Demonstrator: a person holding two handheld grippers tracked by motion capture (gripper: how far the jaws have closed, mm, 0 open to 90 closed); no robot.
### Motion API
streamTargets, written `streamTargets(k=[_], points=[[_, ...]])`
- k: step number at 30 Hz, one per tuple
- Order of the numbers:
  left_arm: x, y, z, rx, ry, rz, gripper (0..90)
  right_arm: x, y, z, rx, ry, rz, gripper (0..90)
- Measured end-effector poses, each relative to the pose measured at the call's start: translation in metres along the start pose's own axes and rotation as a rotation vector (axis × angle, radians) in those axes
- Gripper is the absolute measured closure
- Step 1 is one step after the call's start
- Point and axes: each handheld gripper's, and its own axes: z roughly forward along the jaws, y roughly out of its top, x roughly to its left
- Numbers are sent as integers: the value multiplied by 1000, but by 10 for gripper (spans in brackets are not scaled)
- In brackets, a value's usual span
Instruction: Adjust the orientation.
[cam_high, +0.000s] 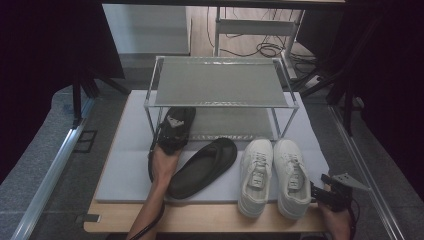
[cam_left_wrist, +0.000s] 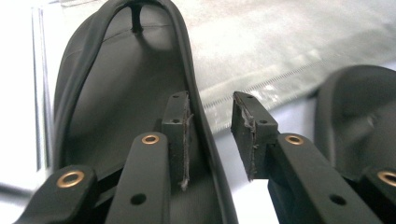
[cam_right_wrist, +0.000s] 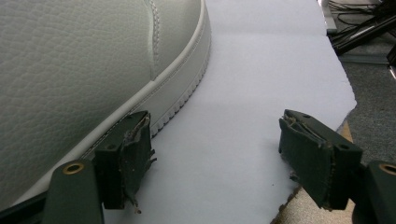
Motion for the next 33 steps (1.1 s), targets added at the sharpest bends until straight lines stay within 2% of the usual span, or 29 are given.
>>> streamTargets(k=[1, 3, 5, 6, 8, 11, 13, 14, 15, 17, 20, 22, 27, 31, 33], points=[[0, 0, 0, 0, 0, 0, 689, 0, 0, 0, 0, -1, -1, 258], [4, -10, -17, -17, -13, 4, 703, 0, 0, 0, 0, -1, -1, 258], [5, -13, -22, -24, -20, 5, 706, 0, 0, 0, 0, -1, -1, 258], [8, -20, -33, -37, -29, 11, 707, 0, 0, 0, 0, -1, -1, 258], [9, -28, -43, -50, -37, 10, 723, 0, 0, 0, 0, -1, -3, 258], [11, -37, -52, -56, -39, 7, 756, 0, 0, 0, 0, -2, -3, 258], [14, -49, -63, -58, -47, 3, 786, 0, 0, 0, 0, -3, -4, 258], [14, -49, -63, -58, -47, 3, 791, 0, 0, 0, -1, -2, -2, 258], [16, -56, -69, -57, -63, 3, 797, 0, 0, 0, -1, -2, -2, 258], [17, -60, -71, -57, -72, 4, 803, 0, 0, 0, -1, -3, -2, 258], [19, -72, -76, -47, -87, 5, 877, 1, 0, 0, 0, -3, -1, 258], [20, -78, -77, -38, -90, -1, 896, 1, 0, 0, 0, -4, -2, 259], [23, -88, -76, -22, -80, -11, 898, 1, 0, 0, 1, -4, -3, 259], [22, -90, -69, -8, -39, 9, 897, 1, 0, 0, 1, -5, -3, 259], [22, -90, -67, -5, -33, 11, 897, 1, 0, 0, 1, -5, -3, 259]])
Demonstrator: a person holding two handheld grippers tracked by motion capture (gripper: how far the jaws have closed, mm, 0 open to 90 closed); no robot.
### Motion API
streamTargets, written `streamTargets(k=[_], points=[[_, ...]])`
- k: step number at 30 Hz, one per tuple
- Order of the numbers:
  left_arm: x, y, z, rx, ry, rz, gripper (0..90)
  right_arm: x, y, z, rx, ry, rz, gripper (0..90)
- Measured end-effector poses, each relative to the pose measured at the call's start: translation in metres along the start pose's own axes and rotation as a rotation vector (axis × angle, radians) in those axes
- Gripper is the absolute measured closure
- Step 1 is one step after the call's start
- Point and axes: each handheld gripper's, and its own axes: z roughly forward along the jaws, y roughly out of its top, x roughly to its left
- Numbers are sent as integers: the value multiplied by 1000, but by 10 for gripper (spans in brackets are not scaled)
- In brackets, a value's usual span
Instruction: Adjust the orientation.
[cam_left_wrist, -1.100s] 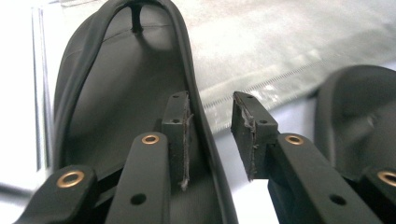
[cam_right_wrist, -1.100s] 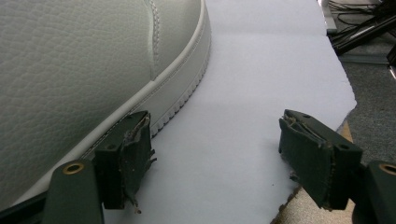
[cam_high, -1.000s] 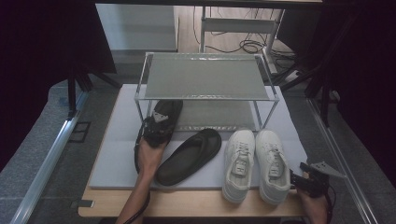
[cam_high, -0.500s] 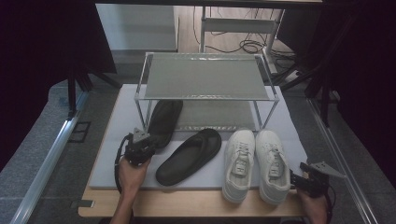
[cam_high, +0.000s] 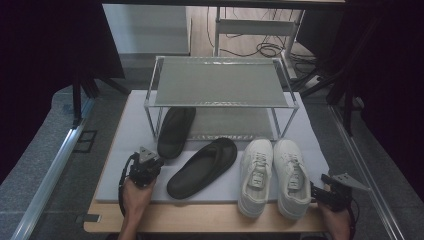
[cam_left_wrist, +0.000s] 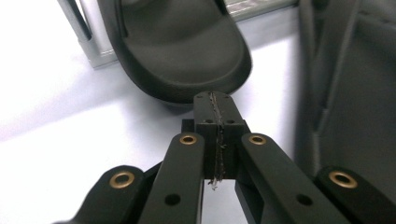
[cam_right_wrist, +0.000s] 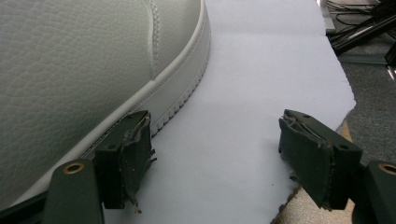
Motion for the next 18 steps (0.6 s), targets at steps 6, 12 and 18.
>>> streamTargets(k=[6, 12, 18], points=[[0, 0, 12, 10, -3, -6, 897, 0, 0, 0, 0, 0, 0, 259], [-3, 6, 19, 9, -16, -4, 897, 0, 0, 0, 0, 1, 1, 259], [-6, 14, 31, -1, -34, 2, 897, 0, 0, 0, -1, 1, 2, 259]])
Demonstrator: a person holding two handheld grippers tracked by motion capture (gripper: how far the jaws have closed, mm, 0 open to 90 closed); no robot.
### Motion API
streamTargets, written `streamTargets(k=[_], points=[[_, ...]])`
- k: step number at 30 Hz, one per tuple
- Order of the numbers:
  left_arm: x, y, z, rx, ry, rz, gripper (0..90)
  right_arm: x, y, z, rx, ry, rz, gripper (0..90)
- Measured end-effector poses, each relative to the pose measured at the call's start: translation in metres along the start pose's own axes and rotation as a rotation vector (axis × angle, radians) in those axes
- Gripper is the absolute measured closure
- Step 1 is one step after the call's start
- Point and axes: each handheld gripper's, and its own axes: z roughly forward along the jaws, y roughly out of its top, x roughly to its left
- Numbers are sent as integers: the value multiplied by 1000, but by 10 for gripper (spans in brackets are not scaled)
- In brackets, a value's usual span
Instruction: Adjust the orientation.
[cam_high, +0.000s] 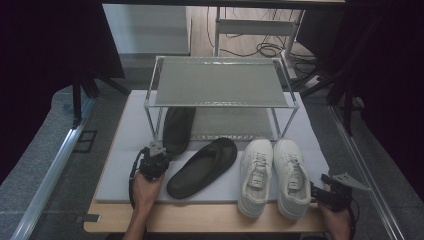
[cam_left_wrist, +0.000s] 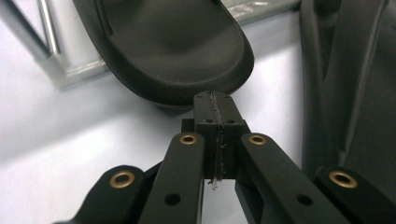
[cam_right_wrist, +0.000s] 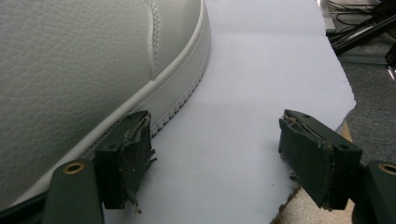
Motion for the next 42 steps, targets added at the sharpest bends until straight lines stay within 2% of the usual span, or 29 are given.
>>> streamTargets(k=[6, 15, 23, 32, 40, 41, 42], points=[[0, 10, 12, 3, 27, 18, 897, 0, 0, 0, -1, 0, -1, 259], [6, 23, 28, 9, 46, 10, 897, 0, 0, 0, 0, 0, -3, 259], [6, 31, 38, 7, 50, 1, 897, 0, 0, 0, 0, 0, -3, 259], [11, 35, 44, 5, 26, -17, 897, 0, 0, 0, 0, 0, -3, 259], [9, 35, 39, 1, 14, -29, 896, 0, 0, 0, 0, 0, -2, 259], [8, 35, 36, -3, -4, -26, 895, 0, 0, 0, 0, 1, -2, 259], [8, 35, 36, -3, -4, -26, 884, 0, 0, 0, 0, 1, -2, 259]])
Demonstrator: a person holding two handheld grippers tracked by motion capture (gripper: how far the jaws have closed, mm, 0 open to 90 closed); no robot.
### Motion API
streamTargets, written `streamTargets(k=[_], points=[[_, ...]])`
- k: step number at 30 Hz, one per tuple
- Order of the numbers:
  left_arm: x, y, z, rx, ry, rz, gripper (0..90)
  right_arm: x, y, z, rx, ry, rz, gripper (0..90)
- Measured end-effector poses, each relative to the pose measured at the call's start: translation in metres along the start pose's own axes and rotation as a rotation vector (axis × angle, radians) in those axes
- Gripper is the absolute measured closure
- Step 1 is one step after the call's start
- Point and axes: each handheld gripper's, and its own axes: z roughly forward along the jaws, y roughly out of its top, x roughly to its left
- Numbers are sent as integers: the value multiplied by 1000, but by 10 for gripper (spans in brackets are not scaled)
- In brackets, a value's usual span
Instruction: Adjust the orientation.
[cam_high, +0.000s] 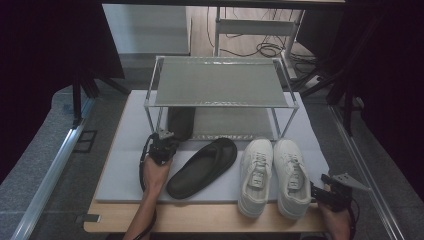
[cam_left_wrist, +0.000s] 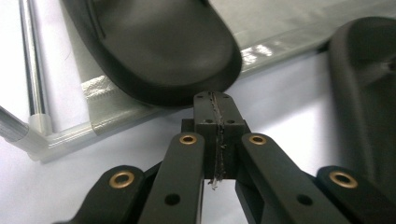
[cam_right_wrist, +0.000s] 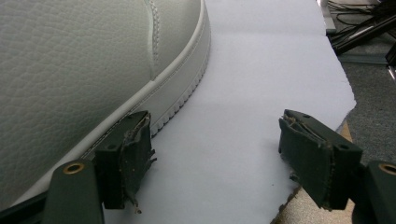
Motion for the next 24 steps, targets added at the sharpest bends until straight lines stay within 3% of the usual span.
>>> streamTargets(k=[5, 11, 14, 16, 19, 24], points=[[-3, 2, -12, 10, -46, 14, 836, 0, 0, 0, 0, 0, 0, 259], [-12, 2, -29, 22, -85, 74, 723, 0, 0, 0, 0, -1, -1, 259], [-13, 2, -35, 21, -98, 84, 706, 0, 0, 0, 0, -1, -1, 259], [-16, 3, -42, 17, -144, 99, 696, 0, 0, 0, 0, -1, -1, 259], [-20, 3, -45, 16, -157, 122, 687, 0, 0, 0, 0, -1, -1, 259], [-34, 5, -43, 27, -212, 182, 681, 0, 0, 0, 0, -1, -1, 259]])
